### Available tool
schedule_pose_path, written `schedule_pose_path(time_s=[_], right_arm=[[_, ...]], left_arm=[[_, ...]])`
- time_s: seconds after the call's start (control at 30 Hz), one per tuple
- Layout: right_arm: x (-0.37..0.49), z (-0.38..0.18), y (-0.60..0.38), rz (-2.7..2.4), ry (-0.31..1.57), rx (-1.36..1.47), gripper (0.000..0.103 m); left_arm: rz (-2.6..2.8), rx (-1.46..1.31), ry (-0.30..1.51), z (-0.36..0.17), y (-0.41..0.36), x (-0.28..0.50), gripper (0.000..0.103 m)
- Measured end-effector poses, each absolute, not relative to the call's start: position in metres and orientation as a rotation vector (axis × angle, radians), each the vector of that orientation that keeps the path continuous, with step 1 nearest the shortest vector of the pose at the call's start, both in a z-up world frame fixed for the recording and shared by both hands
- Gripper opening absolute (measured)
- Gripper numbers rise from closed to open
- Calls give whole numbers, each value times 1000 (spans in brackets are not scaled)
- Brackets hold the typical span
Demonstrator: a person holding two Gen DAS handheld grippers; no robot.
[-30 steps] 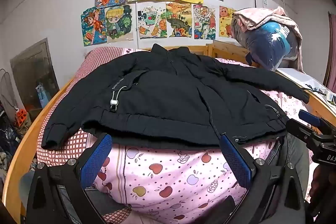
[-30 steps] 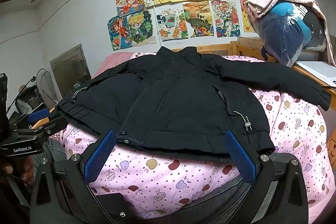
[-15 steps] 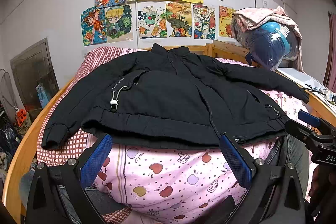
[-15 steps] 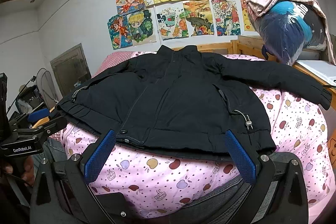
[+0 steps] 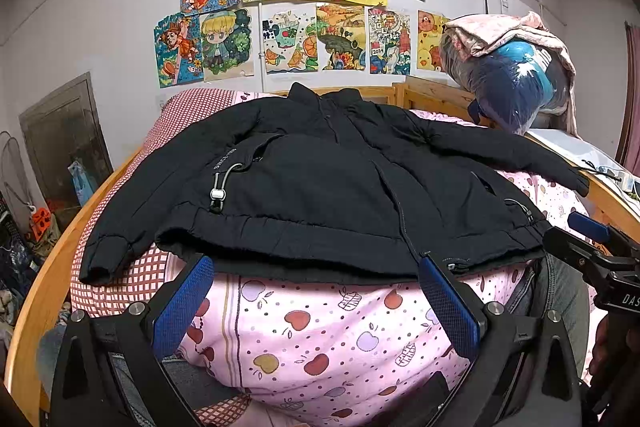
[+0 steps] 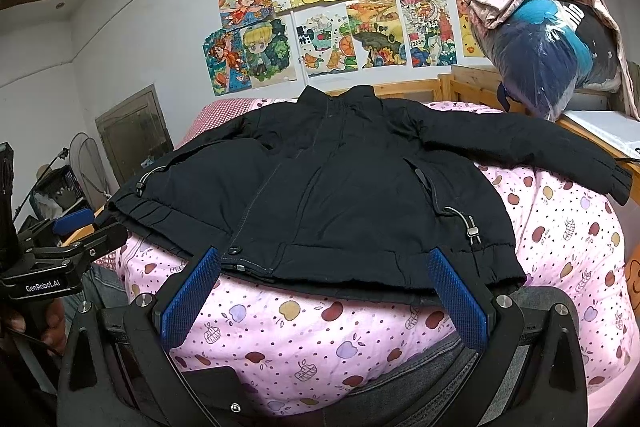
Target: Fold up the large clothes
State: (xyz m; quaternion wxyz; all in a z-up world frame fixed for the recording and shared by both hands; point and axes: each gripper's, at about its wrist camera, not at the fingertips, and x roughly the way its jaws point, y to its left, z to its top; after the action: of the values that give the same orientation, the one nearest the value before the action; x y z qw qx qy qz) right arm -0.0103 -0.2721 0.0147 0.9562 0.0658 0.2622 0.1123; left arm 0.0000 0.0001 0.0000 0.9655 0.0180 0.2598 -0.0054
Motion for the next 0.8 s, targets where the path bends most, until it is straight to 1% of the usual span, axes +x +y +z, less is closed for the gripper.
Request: schedule_pose_path(time_s=[0.8], right_arm=[[-11, 14, -274, 230, 536, 141, 102]], left_arm=[[-11, 37, 528, 0, 0, 0, 103]])
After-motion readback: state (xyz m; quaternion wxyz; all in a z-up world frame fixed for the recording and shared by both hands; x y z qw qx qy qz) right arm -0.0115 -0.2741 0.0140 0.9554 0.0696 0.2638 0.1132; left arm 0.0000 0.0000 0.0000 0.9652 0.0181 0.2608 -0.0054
